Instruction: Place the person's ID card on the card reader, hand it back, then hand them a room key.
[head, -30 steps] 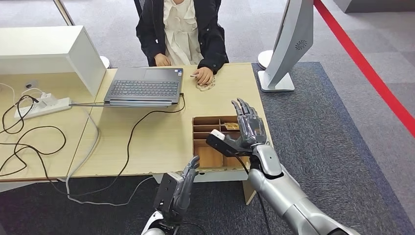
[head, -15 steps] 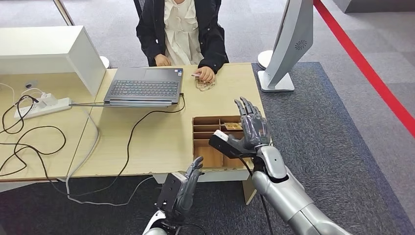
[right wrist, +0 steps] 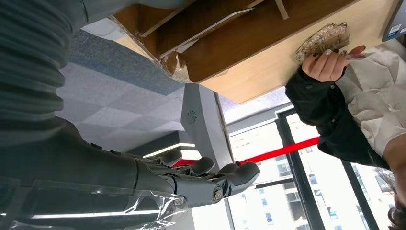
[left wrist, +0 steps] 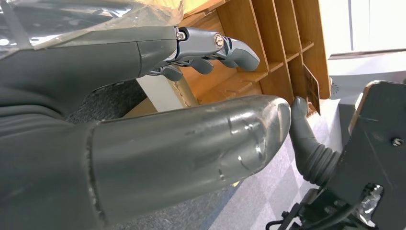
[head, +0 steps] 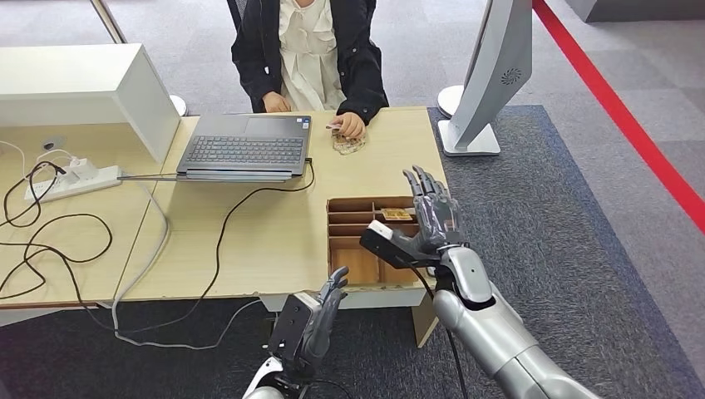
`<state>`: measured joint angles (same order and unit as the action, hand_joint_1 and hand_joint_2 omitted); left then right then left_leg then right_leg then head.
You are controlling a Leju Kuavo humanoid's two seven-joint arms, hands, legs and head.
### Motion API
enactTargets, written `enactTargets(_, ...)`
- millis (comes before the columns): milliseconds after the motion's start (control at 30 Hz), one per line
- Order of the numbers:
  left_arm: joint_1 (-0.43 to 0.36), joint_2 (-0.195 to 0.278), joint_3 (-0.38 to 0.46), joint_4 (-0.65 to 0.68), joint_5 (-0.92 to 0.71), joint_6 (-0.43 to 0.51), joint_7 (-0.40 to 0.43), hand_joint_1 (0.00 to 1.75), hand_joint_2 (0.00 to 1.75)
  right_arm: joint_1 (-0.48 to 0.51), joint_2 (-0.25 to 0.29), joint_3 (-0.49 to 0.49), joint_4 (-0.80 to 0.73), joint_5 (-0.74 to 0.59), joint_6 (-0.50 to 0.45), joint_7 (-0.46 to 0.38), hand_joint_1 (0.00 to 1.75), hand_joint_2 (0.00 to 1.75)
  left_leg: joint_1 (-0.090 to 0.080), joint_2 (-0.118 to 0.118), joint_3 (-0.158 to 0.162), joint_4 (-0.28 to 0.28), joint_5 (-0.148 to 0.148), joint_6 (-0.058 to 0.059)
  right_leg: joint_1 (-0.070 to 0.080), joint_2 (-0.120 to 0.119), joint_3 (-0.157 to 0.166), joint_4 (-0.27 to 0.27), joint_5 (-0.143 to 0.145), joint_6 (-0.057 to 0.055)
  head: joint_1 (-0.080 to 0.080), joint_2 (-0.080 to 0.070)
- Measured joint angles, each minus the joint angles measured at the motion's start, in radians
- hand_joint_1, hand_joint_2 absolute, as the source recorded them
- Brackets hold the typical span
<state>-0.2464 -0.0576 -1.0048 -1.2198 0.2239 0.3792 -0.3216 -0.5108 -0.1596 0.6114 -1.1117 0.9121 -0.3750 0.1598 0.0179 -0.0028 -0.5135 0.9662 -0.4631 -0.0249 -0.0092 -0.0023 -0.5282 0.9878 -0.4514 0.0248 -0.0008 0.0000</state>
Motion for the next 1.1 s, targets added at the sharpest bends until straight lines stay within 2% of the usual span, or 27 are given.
enactTargets(467, -0.007, -0.008, -0.002, 0.008, 0.0, -0.019, -0.005, 0.0, 0.0, -0.036, 0.003, -0.005, 0.087, -0.017, 0.012, -0.038, 0.0, 1.75, 0.0, 0.0, 0.0, 0.0, 0.0, 0.0, 0.0, 0.0, 0.0, 0.0, 0.0, 0.0, 0.0, 0.0)
enactTargets(933, -0.008, -0.01, -0.002, 0.01, -0.011, -0.044, -0.004, 0.0, 0.0, -0.044, 0.005, -0.005, 0.135, -0.024, 0.013, -0.019, 0.0, 1.75, 0.0, 0.0, 0.0, 0.0, 0.0, 0.0, 0.0, 0.0, 0.0, 0.0, 0.0, 0.0, 0.0, 0.0)
enactTargets(1033, -0.009, -0.01, -0.002, 0.01, -0.012, -0.044, -0.002, 0.0, 0.0, -0.044, 0.005, -0.005, 0.138, -0.024, 0.014, -0.016, 0.14, 1.75, 0.0, 0.0, 0.0, 0.0, 0.0, 0.0, 0.0, 0.0, 0.0, 0.0, 0.0, 0.0, 0.0, 0.0)
enactTargets(1100, -0.009, -0.01, -0.002, 0.01, -0.016, -0.046, 0.0, 0.0, 0.0, -0.043, 0.005, -0.005, 0.139, -0.024, 0.014, -0.012, 0.12, 1.75, 0.0, 0.0, 0.0, 0.0, 0.0, 0.0, 0.0, 0.0, 0.0, 0.0, 0.0, 0.0, 0.0, 0.0)
